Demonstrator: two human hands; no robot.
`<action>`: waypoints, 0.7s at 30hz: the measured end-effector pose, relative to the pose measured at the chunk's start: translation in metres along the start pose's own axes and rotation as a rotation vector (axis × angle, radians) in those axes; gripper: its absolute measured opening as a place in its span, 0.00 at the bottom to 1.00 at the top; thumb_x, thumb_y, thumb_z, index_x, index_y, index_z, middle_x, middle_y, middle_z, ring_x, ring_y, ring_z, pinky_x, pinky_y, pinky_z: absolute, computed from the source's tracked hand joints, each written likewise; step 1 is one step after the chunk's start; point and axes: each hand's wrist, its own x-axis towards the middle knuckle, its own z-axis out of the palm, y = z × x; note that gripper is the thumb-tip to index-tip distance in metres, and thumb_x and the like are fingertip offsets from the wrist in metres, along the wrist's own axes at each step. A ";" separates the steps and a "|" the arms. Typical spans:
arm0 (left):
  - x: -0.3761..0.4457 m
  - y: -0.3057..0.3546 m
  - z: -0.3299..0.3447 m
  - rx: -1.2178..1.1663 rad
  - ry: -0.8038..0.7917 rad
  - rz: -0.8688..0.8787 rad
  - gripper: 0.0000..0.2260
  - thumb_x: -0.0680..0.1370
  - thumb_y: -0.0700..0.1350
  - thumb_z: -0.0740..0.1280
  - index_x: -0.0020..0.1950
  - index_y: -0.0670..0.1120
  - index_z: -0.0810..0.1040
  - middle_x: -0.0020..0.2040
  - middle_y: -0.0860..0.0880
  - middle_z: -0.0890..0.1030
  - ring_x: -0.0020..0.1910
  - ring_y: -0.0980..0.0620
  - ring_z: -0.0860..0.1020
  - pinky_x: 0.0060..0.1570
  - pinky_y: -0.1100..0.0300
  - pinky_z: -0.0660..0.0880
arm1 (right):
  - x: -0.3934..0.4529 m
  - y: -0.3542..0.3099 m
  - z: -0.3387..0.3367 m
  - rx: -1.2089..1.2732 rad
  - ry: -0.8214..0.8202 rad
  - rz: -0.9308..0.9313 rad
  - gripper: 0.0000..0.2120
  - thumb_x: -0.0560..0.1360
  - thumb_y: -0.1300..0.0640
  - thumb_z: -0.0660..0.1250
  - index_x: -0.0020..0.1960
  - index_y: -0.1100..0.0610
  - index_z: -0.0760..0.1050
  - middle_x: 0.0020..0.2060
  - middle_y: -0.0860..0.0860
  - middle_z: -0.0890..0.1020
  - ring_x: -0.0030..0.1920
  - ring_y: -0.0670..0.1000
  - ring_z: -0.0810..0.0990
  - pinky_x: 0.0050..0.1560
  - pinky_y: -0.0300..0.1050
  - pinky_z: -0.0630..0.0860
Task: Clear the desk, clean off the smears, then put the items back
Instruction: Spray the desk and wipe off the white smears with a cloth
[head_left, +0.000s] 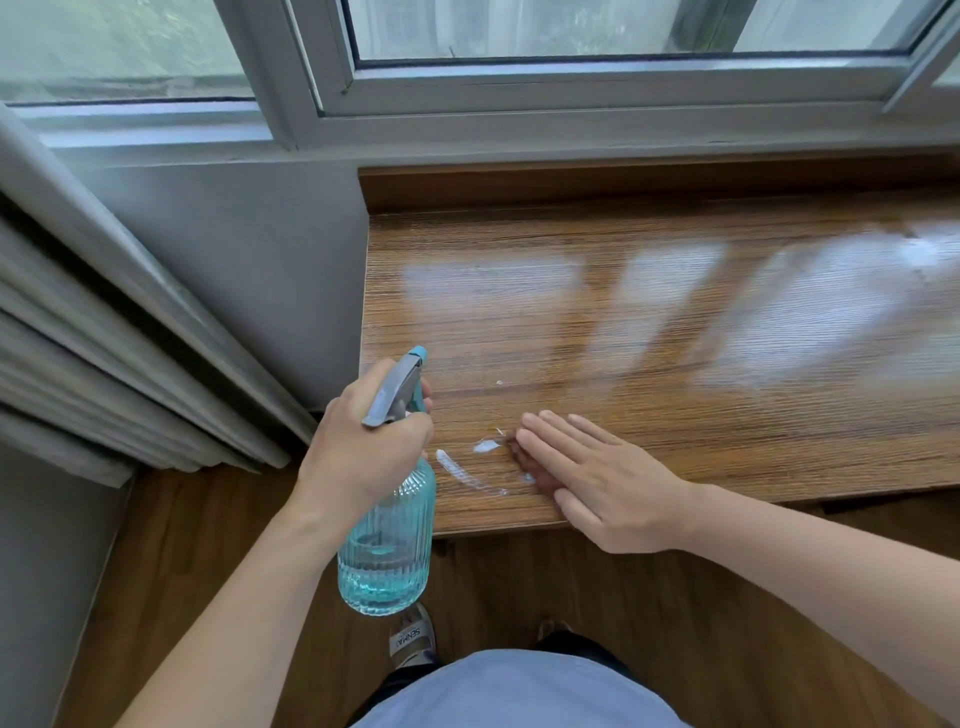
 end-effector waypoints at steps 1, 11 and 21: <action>0.000 0.000 0.000 0.000 0.003 -0.003 0.09 0.74 0.40 0.68 0.50 0.53 0.78 0.46 0.46 0.82 0.44 0.40 0.83 0.42 0.37 0.83 | -0.004 0.005 0.000 -0.024 -0.004 -0.011 0.31 0.85 0.45 0.44 0.83 0.52 0.35 0.82 0.47 0.36 0.80 0.44 0.31 0.80 0.46 0.35; 0.000 0.002 -0.004 0.057 -0.020 -0.059 0.07 0.74 0.43 0.68 0.50 0.53 0.78 0.43 0.49 0.81 0.42 0.44 0.82 0.42 0.44 0.81 | 0.127 0.021 -0.016 0.188 0.152 0.436 0.32 0.84 0.46 0.46 0.84 0.56 0.41 0.83 0.53 0.42 0.82 0.52 0.40 0.80 0.49 0.37; -0.012 -0.012 0.007 0.062 -0.056 -0.126 0.06 0.76 0.42 0.67 0.49 0.53 0.77 0.42 0.48 0.80 0.41 0.46 0.81 0.42 0.47 0.79 | -0.003 -0.011 0.003 0.012 0.019 0.033 0.30 0.86 0.42 0.44 0.84 0.49 0.38 0.82 0.46 0.38 0.81 0.45 0.34 0.81 0.46 0.36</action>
